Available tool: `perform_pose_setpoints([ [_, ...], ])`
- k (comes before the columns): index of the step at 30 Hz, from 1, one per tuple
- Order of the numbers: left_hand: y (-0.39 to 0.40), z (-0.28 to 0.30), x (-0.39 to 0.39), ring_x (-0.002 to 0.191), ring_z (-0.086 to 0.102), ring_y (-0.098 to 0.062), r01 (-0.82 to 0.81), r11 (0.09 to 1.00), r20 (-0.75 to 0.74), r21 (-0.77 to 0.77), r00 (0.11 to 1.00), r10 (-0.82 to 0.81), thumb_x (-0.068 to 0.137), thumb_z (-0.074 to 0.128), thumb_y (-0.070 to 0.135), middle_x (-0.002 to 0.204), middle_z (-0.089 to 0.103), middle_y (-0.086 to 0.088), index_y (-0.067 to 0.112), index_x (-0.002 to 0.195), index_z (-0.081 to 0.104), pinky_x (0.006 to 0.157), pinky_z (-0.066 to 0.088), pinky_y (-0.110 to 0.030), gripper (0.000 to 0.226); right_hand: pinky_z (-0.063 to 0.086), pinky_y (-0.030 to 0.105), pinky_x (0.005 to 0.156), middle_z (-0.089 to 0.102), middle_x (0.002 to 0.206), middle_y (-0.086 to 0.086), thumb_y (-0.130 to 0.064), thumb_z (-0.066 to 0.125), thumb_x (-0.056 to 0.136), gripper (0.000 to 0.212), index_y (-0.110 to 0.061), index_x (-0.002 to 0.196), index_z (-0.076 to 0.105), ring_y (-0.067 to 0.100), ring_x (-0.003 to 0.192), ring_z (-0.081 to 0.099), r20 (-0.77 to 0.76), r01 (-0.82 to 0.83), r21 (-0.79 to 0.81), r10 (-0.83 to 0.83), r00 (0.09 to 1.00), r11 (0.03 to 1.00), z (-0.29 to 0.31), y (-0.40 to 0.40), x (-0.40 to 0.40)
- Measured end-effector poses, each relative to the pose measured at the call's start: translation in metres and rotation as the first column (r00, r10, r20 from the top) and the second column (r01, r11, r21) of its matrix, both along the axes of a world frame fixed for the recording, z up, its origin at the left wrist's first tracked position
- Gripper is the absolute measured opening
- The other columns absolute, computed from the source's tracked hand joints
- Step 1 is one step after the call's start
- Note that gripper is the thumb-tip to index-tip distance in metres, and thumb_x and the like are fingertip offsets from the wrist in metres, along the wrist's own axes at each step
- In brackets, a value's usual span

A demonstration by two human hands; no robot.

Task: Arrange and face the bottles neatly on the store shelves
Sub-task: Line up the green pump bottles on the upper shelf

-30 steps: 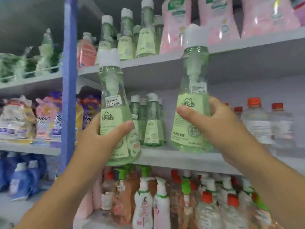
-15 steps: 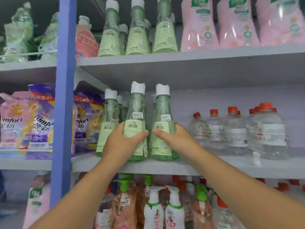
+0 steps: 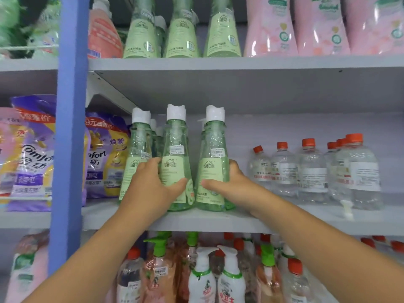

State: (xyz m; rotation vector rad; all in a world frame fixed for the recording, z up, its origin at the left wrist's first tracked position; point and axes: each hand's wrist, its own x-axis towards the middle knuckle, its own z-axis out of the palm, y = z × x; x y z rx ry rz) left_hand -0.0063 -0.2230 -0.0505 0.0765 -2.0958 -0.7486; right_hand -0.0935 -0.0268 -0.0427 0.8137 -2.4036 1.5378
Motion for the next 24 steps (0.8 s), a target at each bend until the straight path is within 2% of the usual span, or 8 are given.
perform_pose_setpoints([
  [3, 0.0, 0.002, 0.002, 0.1, 0.051, -0.01, -0.031, 0.999, -0.016, -0.037, 0.999, 0.031, 0.083, 0.075, 0.056, 0.119, 0.049, 0.008, 0.025, 0.136, 0.051, 0.083, 0.043, -0.028, 0.066, 0.049, 0.021, 0.078, 0.053, 0.141, -0.005, -0.044, 0.081, 0.082, 0.089, -0.033, 0.149, 0.024, 0.014, 0.119, 0.06, -0.022, -0.017, 0.012, 0.017, 1.0, 1.0, 0.0, -0.001, 0.001],
  [8, -0.002, 0.001, -0.003, 0.097, 0.045, -0.011, -0.077, 0.994, -0.023, -0.078, 0.997, 0.075, 0.085, 0.073, 0.056, 0.115, 0.045, 0.006, 0.021, 0.134, 0.054, 0.083, 0.039, -0.027, 0.063, 0.05, 0.029, 0.096, 0.053, 0.143, -0.009, -0.054, 0.079, 0.081, 0.089, -0.034, 0.15, 0.026, 0.012, 0.121, 0.059, -0.088, 0.023, 0.073, -0.016, 0.996, 0.997, -0.001, -0.002, 0.002],
  [13, -0.001, 0.0, -0.012, 0.107, 0.057, -0.022, -0.118, 0.988, -0.028, -0.098, 0.993, 0.116, 0.083, 0.074, 0.058, 0.119, 0.051, -0.001, 0.018, 0.128, 0.057, 0.086, 0.046, -0.033, 0.063, 0.044, 0.016, 0.076, 0.058, 0.139, -0.009, -0.046, 0.074, 0.09, 0.075, -0.025, 0.149, 0.032, 0.009, 0.113, 0.058, -0.12, 0.04, 0.151, -0.022, 0.992, 0.988, 0.004, -0.002, 0.003],
  [16, -0.001, -0.002, -0.017, 0.103, 0.056, -0.02, -0.119, 0.984, -0.047, -0.13, 0.992, 0.114, 0.08, 0.076, 0.06, 0.113, 0.05, 0.001, 0.017, 0.124, 0.057, 0.084, 0.047, -0.033, 0.065, 0.051, 0.029, 0.093, 0.06, 0.137, -0.012, -0.063, 0.074, 0.081, 0.087, -0.028, 0.149, 0.033, 0.012, 0.12, 0.061, -0.134, 0.076, 0.232, -0.045, 0.99, 0.97, 0.007, -0.002, -0.002],
  [18, -0.01, -0.002, -0.015, 0.098, 0.055, -0.016, -0.062, 0.993, -0.073, -0.096, 0.996, 0.055, 0.081, 0.076, 0.058, 0.112, 0.052, 0.004, 0.019, 0.124, 0.059, 0.086, 0.049, -0.033, 0.06, 0.052, 0.033, 0.097, 0.062, 0.135, -0.015, -0.07, 0.071, 0.078, 0.088, -0.029, 0.147, 0.036, 0.012, 0.12, 0.062, -0.143, 0.087, 0.254, -0.051, 0.988, 0.963, 0.005, 0.001, -0.005],
  [21, -0.036, -0.003, -0.004, 0.1, 0.056, -0.019, -0.091, 0.995, -0.292, 0.032, 0.952, 0.096, 0.087, 0.073, 0.048, 0.112, 0.055, 0.003, 0.021, 0.122, 0.06, 0.089, 0.05, -0.036, 0.046, 0.049, 0.027, 0.091, 0.061, 0.133, -0.015, -0.067, 0.07, 0.082, 0.075, -0.031, 0.142, 0.044, 0.01, 0.115, 0.062, -0.156, 0.097, 0.207, -0.065, 0.986, 0.974, 0.0, 0.005, -0.004],
  [22, -0.046, -0.004, -0.001, 0.108, 0.055, -0.023, -0.133, 0.988, -0.296, 0.077, 0.943, 0.15, 0.086, 0.074, 0.047, 0.116, 0.054, 0.0, 0.02, 0.123, 0.057, 0.092, 0.048, -0.037, 0.048, 0.048, 0.026, 0.088, 0.059, 0.133, -0.011, -0.066, 0.071, 0.081, 0.073, -0.032, 0.141, 0.046, 0.01, 0.112, 0.061, -0.162, 0.11, 0.178, -0.081, 0.983, 0.978, 0.0, 0.006, -0.003],
  [24, -0.063, -0.006, -0.002, 0.119, 0.051, -0.027, -0.181, 0.973, -0.11, 0.145, 0.974, 0.198, 0.08, 0.078, 0.055, 0.129, 0.05, -0.005, 0.019, 0.129, 0.048, 0.098, 0.047, -0.043, 0.068, 0.048, 0.024, 0.083, 0.058, 0.13, -0.009, -0.068, 0.075, 0.075, 0.076, -0.032, 0.136, 0.048, 0.009, 0.107, 0.062, -0.164, 0.137, 0.145, -0.113, 0.98, 0.98, 0.002, 0.005, -0.001],
])
